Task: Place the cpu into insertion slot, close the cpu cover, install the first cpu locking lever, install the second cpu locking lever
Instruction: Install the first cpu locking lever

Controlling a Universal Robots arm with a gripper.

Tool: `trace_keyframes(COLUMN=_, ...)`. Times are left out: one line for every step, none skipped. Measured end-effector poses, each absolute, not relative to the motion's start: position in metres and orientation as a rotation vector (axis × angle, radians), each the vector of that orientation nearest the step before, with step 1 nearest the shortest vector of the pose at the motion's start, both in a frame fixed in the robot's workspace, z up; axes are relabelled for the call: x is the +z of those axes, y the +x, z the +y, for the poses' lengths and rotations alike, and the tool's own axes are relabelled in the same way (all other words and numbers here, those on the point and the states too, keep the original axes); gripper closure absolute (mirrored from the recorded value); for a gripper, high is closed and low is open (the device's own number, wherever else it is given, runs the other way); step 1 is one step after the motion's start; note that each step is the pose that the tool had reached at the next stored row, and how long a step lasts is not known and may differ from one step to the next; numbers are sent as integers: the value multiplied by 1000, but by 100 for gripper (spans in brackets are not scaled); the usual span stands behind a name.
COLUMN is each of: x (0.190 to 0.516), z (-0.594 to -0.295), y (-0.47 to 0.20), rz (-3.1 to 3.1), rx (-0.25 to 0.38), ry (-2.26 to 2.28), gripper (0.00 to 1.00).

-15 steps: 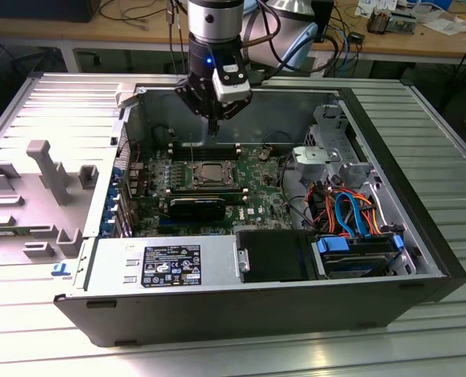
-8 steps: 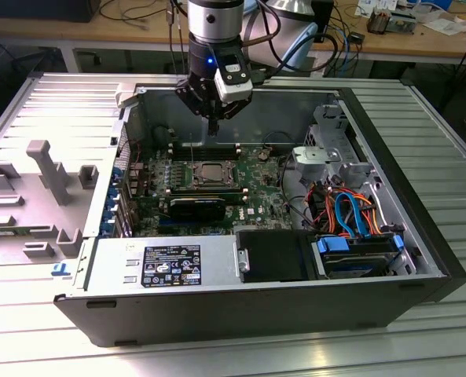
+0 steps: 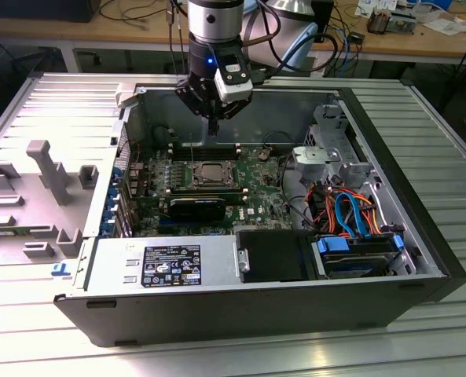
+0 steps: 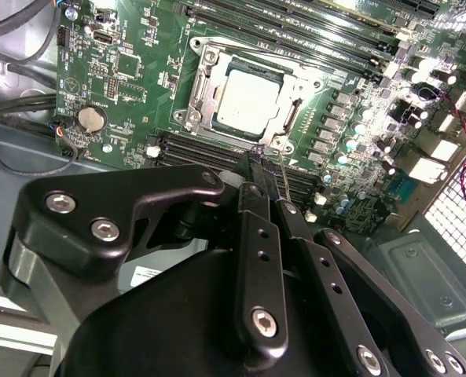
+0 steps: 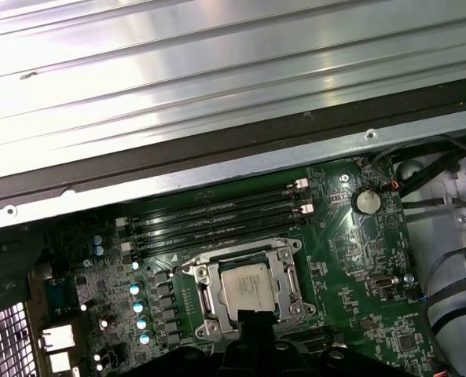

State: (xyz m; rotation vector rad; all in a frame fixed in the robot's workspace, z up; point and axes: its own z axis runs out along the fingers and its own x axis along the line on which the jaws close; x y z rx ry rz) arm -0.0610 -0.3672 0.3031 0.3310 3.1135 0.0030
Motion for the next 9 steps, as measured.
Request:
trace_keyframes(x=303, z=-367, y=-61, rz=3114, rx=3, ry=328, gripper=89)
trace_keyframes(x=303, z=-367, y=-61, rz=3115, rx=3, ry=319, gripper=89)
trace_keyframes(x=303, z=-367, y=-61, rz=3116, rx=3, ry=305, gripper=89)
trace_keyframes(x=303, z=-367, y=-61, rz=3117, rx=3, ry=293, gripper=89)
trace_keyframes(x=303, z=-367, y=-61, rz=3119, rx=3, ry=277, gripper=89)
trace_keyframes(x=303, z=-367, y=-61, rz=3121, rx=3, ry=251, gripper=89)
trace_keyframes(x=303, z=-367, y=-61, rz=3122, rx=3, ry=233, gripper=89)
trace_keyframes(x=303, z=-367, y=-61, rz=3124, rx=4, ry=213, gripper=89)
trace_keyframes(x=303, z=-367, y=-61, rz=3125, rx=4, ry=189, gripper=89)
